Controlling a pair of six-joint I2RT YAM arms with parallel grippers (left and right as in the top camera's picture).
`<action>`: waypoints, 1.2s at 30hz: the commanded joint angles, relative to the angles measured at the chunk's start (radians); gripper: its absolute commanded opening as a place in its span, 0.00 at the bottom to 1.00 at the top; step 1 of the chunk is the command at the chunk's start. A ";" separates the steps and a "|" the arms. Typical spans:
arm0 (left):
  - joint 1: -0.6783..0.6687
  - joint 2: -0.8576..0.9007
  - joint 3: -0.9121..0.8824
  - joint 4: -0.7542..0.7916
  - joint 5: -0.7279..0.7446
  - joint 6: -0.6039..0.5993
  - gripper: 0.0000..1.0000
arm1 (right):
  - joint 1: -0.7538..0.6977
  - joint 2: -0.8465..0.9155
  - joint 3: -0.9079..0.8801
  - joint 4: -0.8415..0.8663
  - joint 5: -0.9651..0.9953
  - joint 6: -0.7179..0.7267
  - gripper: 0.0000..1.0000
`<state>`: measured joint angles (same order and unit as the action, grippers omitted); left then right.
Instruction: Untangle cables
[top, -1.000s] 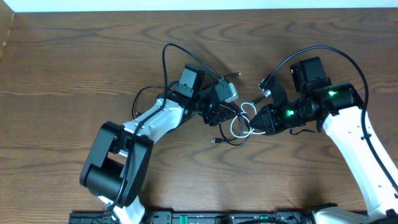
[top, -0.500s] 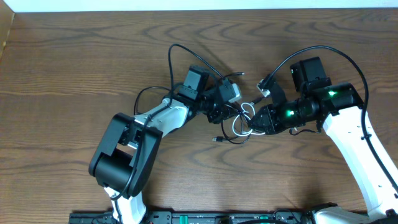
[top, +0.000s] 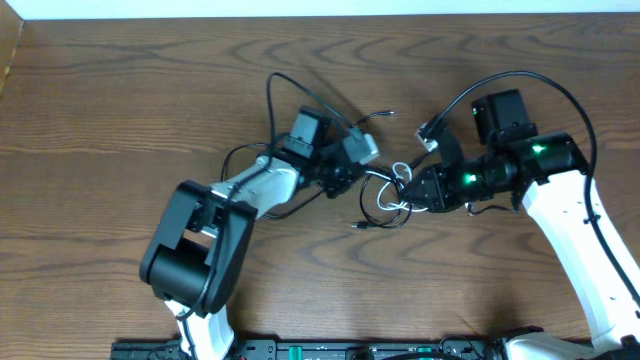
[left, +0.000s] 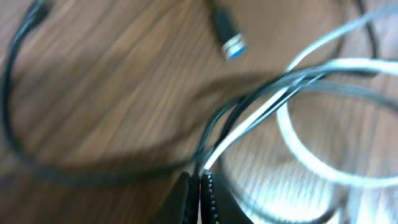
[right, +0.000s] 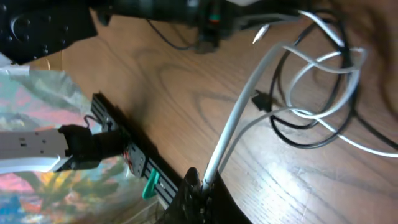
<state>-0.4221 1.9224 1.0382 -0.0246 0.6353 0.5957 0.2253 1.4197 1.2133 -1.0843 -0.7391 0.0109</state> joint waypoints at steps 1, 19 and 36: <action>0.063 -0.043 -0.003 -0.048 -0.027 -0.016 0.08 | -0.035 -0.017 0.011 0.006 -0.033 -0.010 0.01; 0.109 -0.054 -0.003 -0.246 0.087 -0.016 0.17 | -0.052 -0.017 0.011 0.048 -0.061 -0.016 0.01; 0.109 -0.053 -0.003 -0.277 0.085 0.038 0.64 | -0.052 -0.017 0.011 0.056 -0.070 -0.017 0.01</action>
<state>-0.3134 1.8893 1.0382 -0.2962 0.7082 0.5854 0.1776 1.4197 1.2133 -1.0302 -0.7750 0.0101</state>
